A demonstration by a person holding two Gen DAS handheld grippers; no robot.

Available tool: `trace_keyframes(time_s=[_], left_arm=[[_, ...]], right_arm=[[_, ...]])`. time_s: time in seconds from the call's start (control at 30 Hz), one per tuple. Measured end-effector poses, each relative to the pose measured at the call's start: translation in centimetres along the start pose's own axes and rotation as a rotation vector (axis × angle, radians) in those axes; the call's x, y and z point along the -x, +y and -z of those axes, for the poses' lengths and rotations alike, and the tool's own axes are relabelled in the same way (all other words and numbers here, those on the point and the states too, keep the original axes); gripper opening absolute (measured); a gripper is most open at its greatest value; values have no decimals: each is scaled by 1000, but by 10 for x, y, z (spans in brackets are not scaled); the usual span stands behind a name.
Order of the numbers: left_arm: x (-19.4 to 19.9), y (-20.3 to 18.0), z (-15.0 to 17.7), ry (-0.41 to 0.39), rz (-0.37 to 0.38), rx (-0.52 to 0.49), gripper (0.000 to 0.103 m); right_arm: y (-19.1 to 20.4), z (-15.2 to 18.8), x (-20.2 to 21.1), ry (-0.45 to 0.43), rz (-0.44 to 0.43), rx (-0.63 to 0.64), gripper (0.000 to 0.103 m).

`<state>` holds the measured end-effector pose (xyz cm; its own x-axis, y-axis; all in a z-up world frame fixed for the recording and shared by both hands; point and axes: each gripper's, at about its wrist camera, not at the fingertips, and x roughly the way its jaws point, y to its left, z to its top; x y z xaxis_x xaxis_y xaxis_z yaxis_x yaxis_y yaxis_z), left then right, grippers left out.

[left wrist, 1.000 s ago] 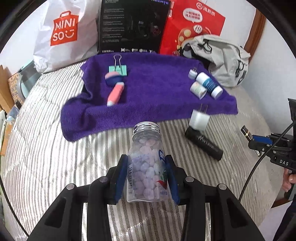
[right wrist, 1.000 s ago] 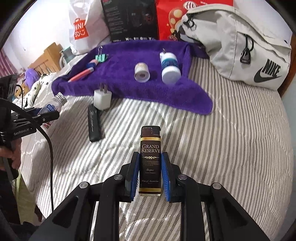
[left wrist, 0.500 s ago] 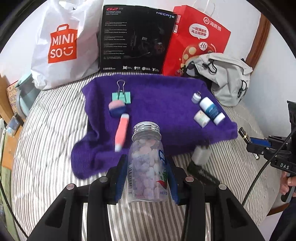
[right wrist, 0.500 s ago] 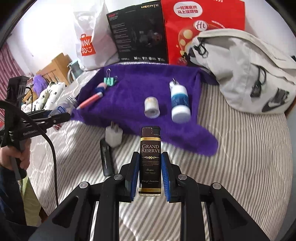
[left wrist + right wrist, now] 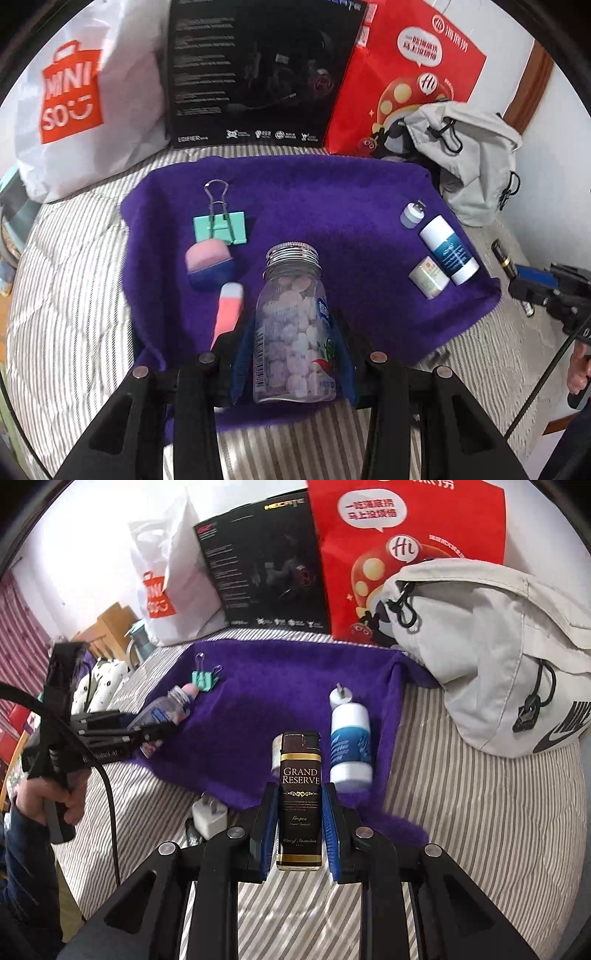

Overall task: Organize rigid objects
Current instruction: 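Carry the pill jar onto the towel and release while right gripper places the bottle there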

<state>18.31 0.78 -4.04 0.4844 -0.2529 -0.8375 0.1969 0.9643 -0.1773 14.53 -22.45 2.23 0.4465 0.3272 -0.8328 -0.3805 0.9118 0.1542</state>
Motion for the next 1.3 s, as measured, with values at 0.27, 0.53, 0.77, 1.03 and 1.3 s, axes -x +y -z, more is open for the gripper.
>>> trace_keyframes(time_s=[0.27, 0.53, 0.77, 1.03, 1.3], left_arm=[[-26, 0, -12, 35, -26, -33, 38], [-32, -6, -12, 36, -65, -83, 38], [-30, -9, -7, 59, -44, -65, 53], [-12, -2, 0, 53, 3, -2, 62], [28, 5, 2, -24, -15, 12, 76]], right_arm=[[-9, -12, -15, 8, -4, -20, 23], [-12, -23, -30, 22, -3, -22, 23], [-7, -38, -43, 28, -3, -11, 24], [8, -61, -66, 47, 3, 28, 24], [12, -77, -107, 101, 49, 49, 24]])
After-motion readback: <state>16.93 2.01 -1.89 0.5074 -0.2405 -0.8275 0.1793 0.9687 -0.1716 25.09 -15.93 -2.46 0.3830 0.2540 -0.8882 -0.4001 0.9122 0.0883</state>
